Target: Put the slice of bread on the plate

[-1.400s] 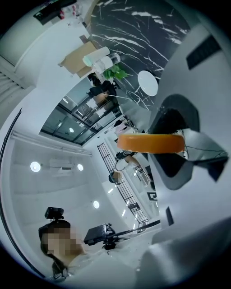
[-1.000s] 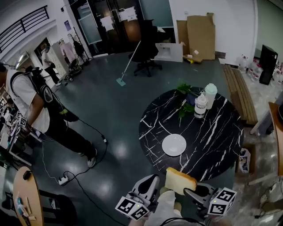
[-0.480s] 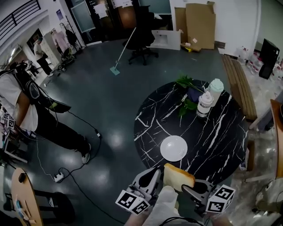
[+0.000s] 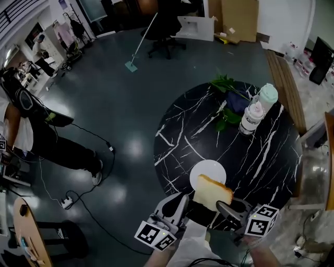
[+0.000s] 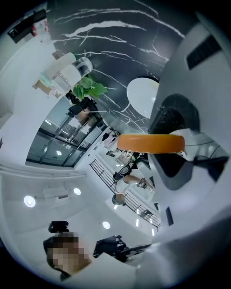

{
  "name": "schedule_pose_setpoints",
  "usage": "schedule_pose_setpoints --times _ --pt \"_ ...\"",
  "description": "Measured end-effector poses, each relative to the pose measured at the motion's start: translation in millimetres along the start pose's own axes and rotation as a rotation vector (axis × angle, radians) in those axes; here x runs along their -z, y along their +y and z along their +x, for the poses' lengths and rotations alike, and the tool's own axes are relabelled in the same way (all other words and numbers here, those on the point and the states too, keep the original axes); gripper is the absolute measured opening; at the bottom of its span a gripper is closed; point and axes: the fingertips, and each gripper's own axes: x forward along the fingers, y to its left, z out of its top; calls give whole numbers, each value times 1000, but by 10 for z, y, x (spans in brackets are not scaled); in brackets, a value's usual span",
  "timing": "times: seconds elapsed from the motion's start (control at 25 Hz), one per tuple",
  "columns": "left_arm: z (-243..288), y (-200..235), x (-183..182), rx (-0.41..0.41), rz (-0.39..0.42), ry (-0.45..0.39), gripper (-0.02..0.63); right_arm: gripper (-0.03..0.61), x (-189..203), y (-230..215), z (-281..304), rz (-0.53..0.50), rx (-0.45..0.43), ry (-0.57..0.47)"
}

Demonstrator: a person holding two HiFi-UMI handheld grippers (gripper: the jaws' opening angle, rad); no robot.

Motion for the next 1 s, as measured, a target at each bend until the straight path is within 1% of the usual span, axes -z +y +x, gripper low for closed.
schedule_pose_setpoints --times 0.2,0.32,0.56,0.72,0.8,0.88,0.92,1.0 --pt "256 202 69 5 27 2 8 94 -153 -282 309 162 -37 -37" --pt "374 308 89 4 16 -13 8 94 -146 -464 474 221 -31 -20" --pt "463 464 146 -6 -11 -24 8 94 -45 -814 631 331 28 18" --pt "471 530 162 -12 -36 -24 8 94 -3 -908 687 409 -4 44" --pt "482 543 155 -11 -36 -23 8 97 27 -983 691 393 27 80" --pt "490 554 133 -7 -34 -25 8 104 44 -1041 677 328 77 118" --pt "491 561 120 -6 -34 -27 8 119 51 -1048 676 286 101 138" --pt "491 575 102 -5 -37 -28 8 178 71 -1041 689 198 142 185"
